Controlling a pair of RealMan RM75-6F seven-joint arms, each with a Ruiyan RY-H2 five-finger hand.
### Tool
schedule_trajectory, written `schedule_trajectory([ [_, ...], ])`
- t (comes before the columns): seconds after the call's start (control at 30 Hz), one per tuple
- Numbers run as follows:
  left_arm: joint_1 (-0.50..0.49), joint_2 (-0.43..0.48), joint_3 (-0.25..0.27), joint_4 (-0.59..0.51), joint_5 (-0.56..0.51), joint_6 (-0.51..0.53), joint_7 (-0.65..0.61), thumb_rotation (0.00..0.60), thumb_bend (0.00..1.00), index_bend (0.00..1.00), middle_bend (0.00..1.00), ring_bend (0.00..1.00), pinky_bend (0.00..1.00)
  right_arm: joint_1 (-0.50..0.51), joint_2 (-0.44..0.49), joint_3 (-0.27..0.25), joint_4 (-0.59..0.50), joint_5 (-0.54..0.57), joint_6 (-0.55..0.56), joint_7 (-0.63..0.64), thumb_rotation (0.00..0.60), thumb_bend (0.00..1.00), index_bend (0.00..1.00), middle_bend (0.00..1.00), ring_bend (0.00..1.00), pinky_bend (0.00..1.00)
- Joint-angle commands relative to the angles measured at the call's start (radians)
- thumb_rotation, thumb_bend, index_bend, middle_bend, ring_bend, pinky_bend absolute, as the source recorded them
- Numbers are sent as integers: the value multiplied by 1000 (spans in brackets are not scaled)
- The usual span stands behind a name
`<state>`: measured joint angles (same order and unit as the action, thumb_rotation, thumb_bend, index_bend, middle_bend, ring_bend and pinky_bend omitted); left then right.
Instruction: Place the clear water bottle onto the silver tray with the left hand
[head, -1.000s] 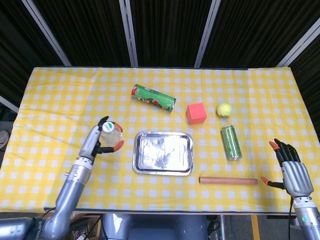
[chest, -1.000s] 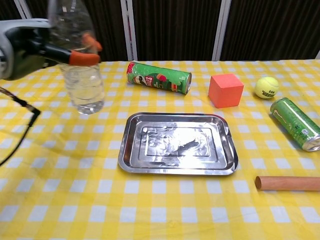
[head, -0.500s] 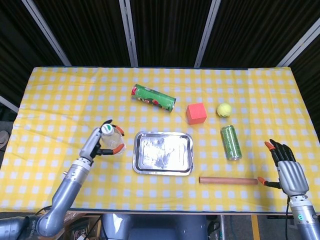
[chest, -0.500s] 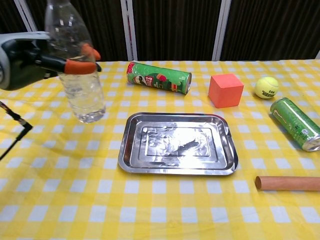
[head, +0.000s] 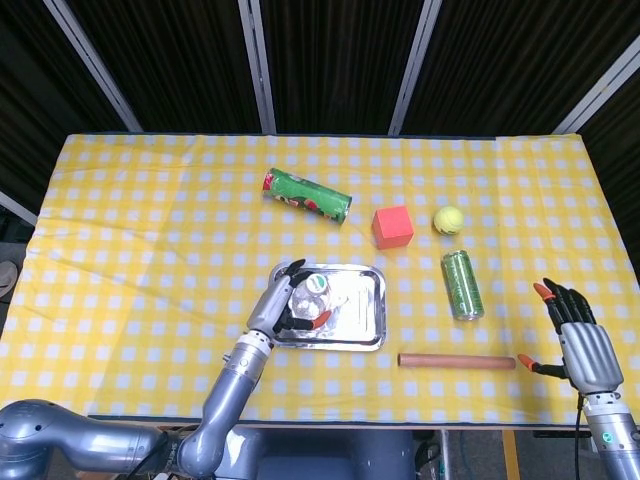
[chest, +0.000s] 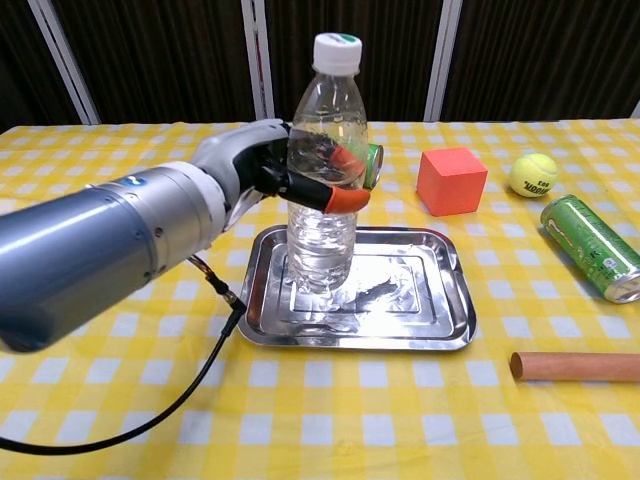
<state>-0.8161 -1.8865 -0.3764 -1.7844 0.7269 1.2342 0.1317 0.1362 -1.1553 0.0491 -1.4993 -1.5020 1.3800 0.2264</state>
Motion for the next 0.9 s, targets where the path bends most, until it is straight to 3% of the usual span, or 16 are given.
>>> schedule_trajectory([
  [0.03,-35,-83,-18,112,30,8,0,600,469,529,506,0,60,0,0,1,3,3,1,-2,600,50,54,0,0,0],
  [0.37,-50,-173,-43,291,90,-83,-105,600,461,527,503,0,60,4,-4,5,22,16,-13,13,600,49,54,0,0,0],
  [0.9,-14,-186,-46,335,114,-160,-168,600,423,463,442,0,61,5,-8,2,22,10,-12,10,600,49,54,0,0,0],
])
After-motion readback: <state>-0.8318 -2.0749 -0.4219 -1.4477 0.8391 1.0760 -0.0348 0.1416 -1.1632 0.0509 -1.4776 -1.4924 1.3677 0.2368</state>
